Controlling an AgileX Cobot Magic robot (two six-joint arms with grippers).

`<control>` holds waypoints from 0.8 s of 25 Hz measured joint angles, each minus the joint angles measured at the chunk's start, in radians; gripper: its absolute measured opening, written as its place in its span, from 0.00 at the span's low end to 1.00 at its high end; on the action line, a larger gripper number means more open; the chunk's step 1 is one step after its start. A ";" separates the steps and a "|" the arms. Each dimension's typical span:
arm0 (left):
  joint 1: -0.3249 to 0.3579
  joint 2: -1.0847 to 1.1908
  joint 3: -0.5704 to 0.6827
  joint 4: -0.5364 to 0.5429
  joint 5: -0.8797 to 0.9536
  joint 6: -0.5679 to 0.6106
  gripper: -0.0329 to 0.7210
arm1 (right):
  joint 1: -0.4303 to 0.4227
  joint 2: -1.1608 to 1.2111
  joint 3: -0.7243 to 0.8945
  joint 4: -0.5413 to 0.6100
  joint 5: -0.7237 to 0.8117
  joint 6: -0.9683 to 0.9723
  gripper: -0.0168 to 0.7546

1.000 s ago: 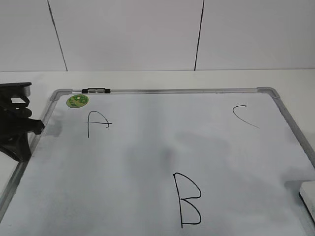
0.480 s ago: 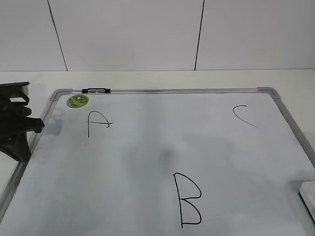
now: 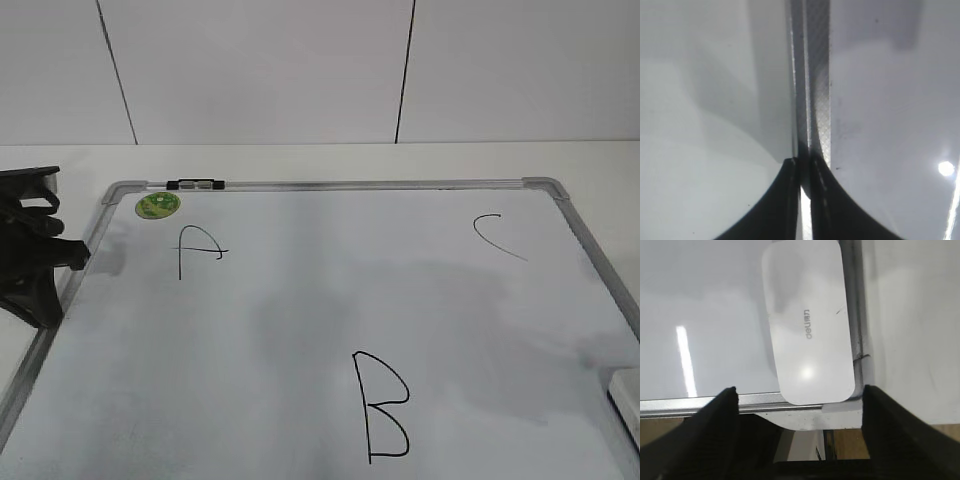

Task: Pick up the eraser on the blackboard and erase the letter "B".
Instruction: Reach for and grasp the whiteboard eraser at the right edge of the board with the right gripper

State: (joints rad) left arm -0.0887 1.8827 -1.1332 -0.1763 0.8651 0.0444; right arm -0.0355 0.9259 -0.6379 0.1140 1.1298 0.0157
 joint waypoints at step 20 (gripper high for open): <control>0.000 0.000 0.000 -0.001 0.002 0.000 0.07 | 0.000 0.346 -0.008 0.000 -0.184 -0.033 0.79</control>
State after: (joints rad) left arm -0.0887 1.8827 -1.1332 -0.1776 0.8669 0.0444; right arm -0.0355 1.2714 -0.6458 0.1140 0.9455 -0.0175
